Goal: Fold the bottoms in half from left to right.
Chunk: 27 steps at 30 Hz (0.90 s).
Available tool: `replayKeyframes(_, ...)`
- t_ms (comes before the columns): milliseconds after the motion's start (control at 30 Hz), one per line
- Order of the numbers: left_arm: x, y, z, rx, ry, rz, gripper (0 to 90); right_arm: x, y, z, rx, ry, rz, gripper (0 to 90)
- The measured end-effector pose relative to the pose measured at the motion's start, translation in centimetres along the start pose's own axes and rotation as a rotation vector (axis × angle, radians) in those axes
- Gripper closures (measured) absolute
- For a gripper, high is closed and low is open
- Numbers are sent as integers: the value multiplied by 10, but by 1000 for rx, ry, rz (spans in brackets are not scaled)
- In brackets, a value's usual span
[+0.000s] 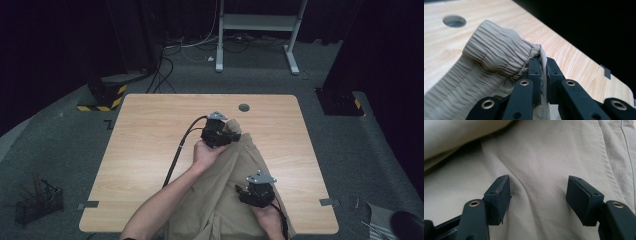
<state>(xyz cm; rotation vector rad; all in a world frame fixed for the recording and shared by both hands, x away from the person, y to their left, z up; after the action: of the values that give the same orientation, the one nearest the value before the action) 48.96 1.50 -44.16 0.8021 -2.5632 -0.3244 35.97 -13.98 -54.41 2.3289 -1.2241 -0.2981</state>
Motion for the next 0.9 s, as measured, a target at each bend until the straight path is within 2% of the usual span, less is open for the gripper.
replayKeyframes(67, -1, -8, 7, -17, 9, 1, 844, 0, 0, 0, 1, 0, 0, 360)
replayKeyframes(167, -3, -17, 15, -39, 51, 13, 795, 0, 0, 0, 0, -3, 3, 361)
replayKeyframes(233, -2, -24, 19, -53, 69, -5, 675, 0, 0, 0, 0, -4, 2, 361)
replayKeyframes(267, -2, -26, 21, -61, 70, -18, 570, 0, 0, 0, -1, -3, 2, 361)
replayKeyframes(300, -1, -28, 22, -63, 75, -24, 570, 0, 0, 0, -1, -3, 2, 361)
replayKeyframes(400, 0, -26, 23, -72, 64, -28, 480, 0, 0, 0, 0, -3, 2, 361)
replayKeyframes(500, -2, -15, 22, -85, 49, -35, 441, 0, 0, 0, 0, -4, 2, 361)
replayKeyframes(667, -8, 15, 20, -71, 28, -42, 419, 0, 0, 0, -1, -4, 1, 361)
replayKeyframes(800, -17, 47, 29, -74, 21, -61, 409, 0, 0, 0, 0, -5, 2, 361)
replayKeyframes(900, -25, 64, 39, -80, 17, -75, 407, 0, 0, 0, 0, -4, 1, 361)
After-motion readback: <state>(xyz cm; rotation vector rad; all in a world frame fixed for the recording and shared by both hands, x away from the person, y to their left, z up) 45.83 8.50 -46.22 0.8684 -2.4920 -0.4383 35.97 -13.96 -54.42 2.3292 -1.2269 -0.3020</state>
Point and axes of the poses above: each handheld gripper's, and its own axes: y roughly backward along the jaws, z roughly out of its underside, x roughly to its right, the point moved 3 cm from there along -y, roughly forward along the jaws, and after that the axes turned 12 degrees about x, right-handed, at the moved point
